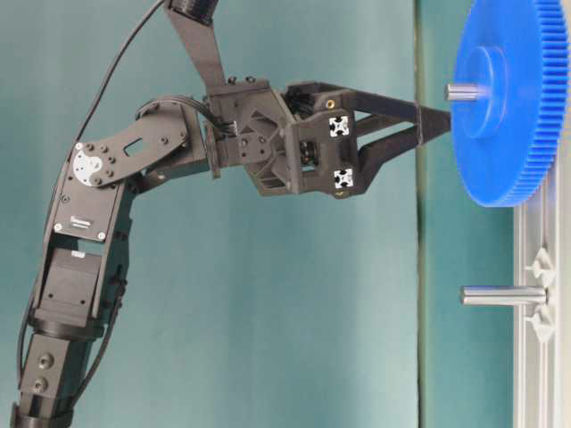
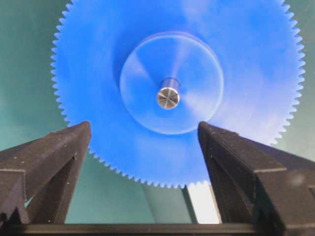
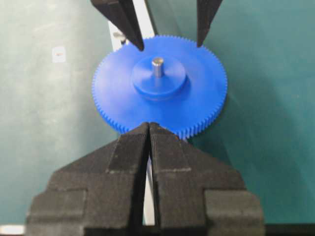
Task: Insert the large gear onto the shaft.
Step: 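Align the gear's center hole with the shaft and lower it on, then open the left gripper and lift it away from the gear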
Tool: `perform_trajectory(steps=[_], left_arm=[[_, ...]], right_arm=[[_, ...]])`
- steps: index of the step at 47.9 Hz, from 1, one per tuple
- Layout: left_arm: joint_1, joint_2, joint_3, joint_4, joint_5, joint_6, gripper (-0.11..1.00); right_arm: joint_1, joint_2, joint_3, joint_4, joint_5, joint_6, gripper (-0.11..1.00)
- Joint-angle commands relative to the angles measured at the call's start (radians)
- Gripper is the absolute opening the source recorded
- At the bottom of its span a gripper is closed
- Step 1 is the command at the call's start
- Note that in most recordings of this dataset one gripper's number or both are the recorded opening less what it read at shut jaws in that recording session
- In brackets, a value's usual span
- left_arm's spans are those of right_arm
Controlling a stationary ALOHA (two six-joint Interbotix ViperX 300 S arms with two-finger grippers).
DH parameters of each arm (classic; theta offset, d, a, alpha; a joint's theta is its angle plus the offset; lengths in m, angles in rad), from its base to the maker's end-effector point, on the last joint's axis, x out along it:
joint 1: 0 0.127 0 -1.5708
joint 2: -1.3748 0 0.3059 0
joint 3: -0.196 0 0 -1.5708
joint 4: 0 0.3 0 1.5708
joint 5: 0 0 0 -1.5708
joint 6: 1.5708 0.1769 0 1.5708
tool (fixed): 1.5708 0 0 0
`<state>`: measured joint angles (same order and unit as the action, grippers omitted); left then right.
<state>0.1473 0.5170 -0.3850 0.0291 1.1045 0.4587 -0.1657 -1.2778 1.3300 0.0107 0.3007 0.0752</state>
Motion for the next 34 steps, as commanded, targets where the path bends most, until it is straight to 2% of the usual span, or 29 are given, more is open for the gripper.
perform_trajectory(steps=[1,18,34], left_arm=[[0.012,-0.08,-0.006,0.002,-0.005,-0.005,0.88],[0.028,-0.189,0.114,0.002,-0.038,-0.012,0.88],[0.087,-0.379,0.322,0.002,-0.12,-0.067,0.87]], right_arm=[[-0.002,0.009,-0.011,-0.002,-0.009,0.009,0.1],[-0.003,0.008,-0.009,-0.002,-0.009,0.009,0.1],[-0.003,0.005,-0.009,-0.002,-0.009,0.009,0.1]])
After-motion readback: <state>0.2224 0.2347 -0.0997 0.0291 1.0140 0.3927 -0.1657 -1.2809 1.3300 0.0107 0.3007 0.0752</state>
